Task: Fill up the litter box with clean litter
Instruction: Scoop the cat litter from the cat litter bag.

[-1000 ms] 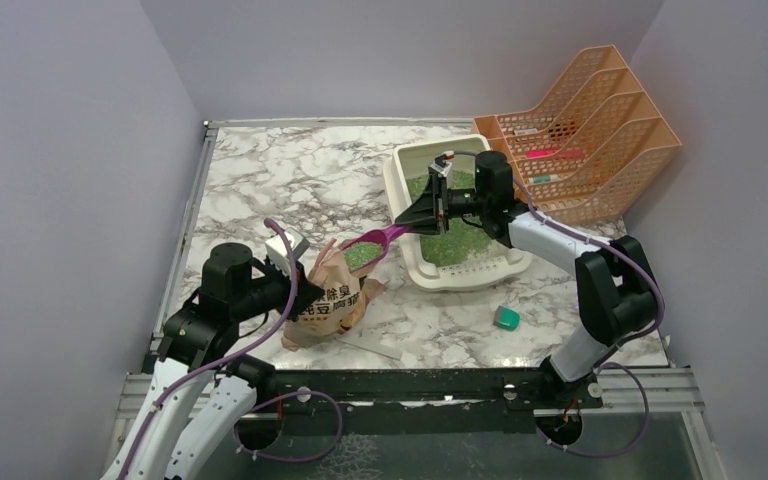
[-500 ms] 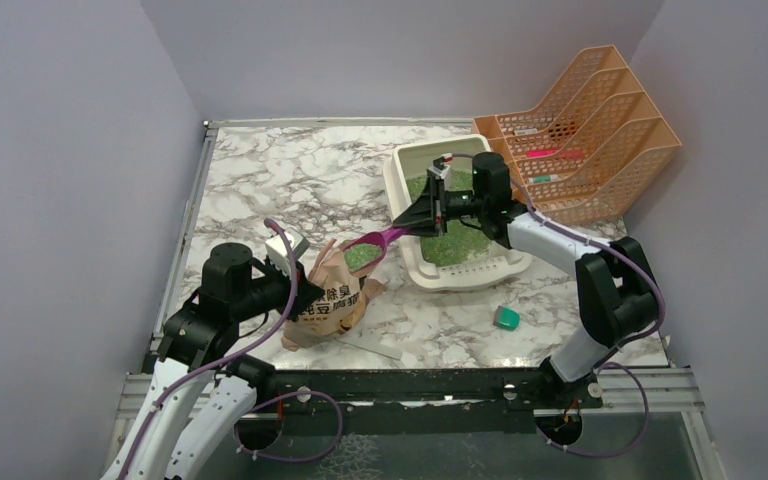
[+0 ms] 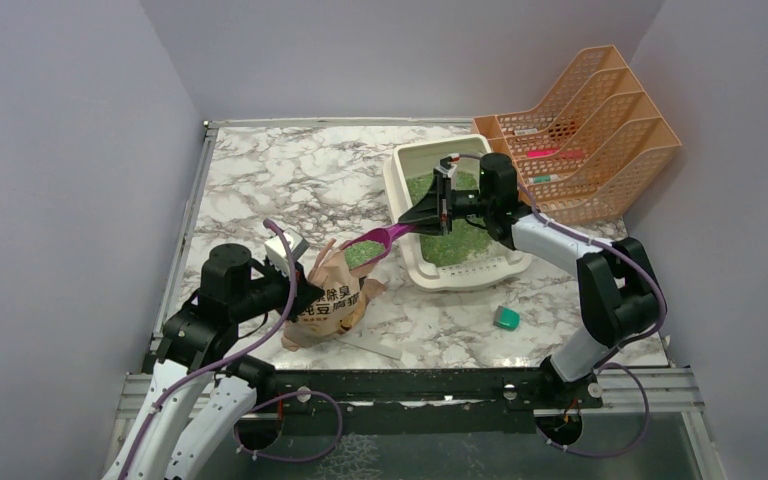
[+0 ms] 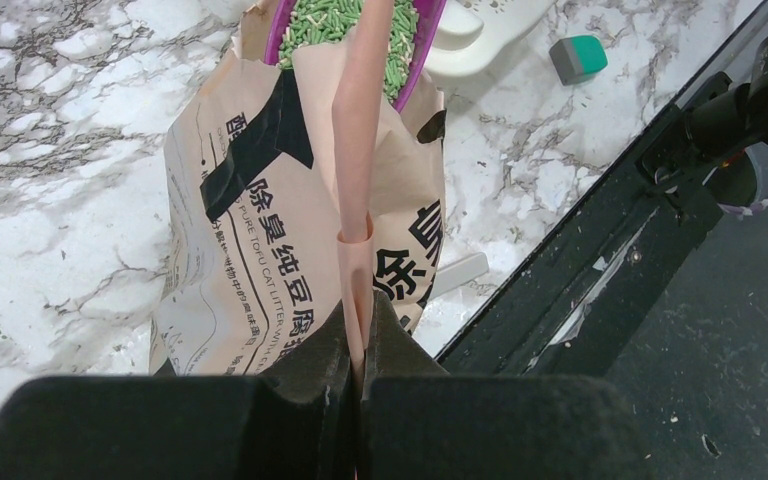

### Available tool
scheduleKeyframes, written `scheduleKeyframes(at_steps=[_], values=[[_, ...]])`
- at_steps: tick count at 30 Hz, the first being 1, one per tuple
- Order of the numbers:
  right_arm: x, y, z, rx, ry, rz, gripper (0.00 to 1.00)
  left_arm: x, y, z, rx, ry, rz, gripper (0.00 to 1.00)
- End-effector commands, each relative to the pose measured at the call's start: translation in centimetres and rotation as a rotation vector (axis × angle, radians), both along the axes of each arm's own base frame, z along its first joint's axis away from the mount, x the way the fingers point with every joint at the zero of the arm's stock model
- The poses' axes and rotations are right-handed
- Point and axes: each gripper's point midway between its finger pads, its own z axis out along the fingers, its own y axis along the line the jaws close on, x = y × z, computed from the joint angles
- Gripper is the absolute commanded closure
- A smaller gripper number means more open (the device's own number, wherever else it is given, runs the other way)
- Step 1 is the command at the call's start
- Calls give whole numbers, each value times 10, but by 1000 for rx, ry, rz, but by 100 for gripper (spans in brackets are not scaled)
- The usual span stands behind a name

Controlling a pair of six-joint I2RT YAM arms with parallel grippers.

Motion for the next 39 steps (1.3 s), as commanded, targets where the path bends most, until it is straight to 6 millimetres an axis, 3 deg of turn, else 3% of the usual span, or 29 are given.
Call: scheduleKeyframes(at_steps=[1, 19, 39], values=[[-6, -6, 27, 61, -78, 32, 99, -6, -1, -2, -6, 9, -18, 100], [0, -25, 27, 66, -72, -12, 99, -7, 0, -1, -9, 1, -20, 100], [2, -51, 49, 99, -102, -44, 99, -7, -1, -2, -7, 11, -23, 100]])
